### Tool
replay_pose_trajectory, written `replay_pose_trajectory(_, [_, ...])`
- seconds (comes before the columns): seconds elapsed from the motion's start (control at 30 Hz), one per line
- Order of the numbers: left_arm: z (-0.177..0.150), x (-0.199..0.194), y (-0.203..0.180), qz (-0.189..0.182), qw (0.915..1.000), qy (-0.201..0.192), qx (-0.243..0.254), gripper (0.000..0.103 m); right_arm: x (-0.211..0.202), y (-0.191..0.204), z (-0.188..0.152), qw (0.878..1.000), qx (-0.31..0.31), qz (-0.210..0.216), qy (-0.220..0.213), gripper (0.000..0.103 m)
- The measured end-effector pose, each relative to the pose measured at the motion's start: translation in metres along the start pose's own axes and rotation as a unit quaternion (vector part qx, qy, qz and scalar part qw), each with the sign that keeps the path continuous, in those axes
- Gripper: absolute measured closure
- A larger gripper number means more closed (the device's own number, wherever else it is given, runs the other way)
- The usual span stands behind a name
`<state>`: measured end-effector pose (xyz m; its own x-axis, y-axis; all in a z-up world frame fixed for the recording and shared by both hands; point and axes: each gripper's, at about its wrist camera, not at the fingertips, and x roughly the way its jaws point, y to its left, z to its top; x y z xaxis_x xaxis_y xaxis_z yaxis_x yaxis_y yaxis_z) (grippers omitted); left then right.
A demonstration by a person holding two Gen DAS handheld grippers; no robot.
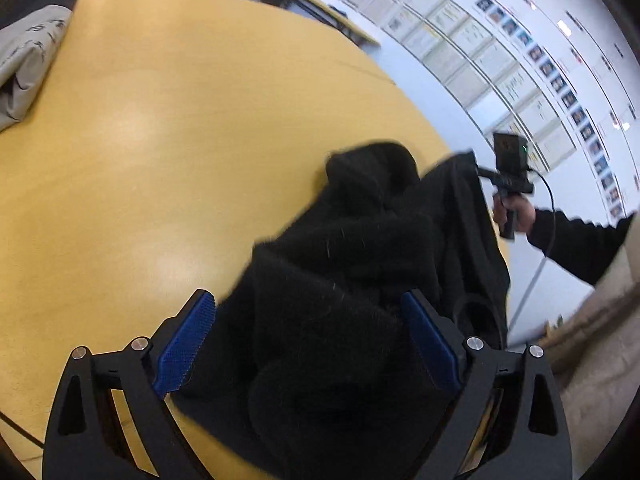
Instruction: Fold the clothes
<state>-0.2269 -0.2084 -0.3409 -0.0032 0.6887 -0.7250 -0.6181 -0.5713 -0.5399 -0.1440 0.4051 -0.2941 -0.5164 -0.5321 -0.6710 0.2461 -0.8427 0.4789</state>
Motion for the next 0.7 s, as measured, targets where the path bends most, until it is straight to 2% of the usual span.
replay_pose_trajectory(0.13, [-0.004,-0.014,0.002,-0.020,0.9996,0.019,0.005,0.007,0.005,-0.013,-0.011,1.000,0.013,0.000,0.013,0.088])
replay_pose_trajectory(0.33, [-0.007,-0.013,-0.001,-0.056,0.9935,0.091,0.039,0.007,0.016,-0.015,-0.010,1.000,0.013,0.009,0.016,0.085])
replay_pose_trajectory(0.5, [-0.005,-0.034,-0.006,-0.082,0.9898,0.096,0.067,0.007,0.020,-0.013,-0.010,1.000,0.003,0.006,0.027,0.085])
replay_pose_trajectory(0.6, [-0.006,-0.019,-0.004,-0.074,0.9861,0.121,0.086,0.007,0.021,-0.014,-0.012,1.000,0.005,0.003,0.024,0.085])
replay_pose_trajectory(0.7, [-0.001,-0.007,-0.003,-0.067,0.9882,0.097,0.098,0.008,0.026,-0.012,-0.014,1.000,0.006,-0.002,0.023,0.085])
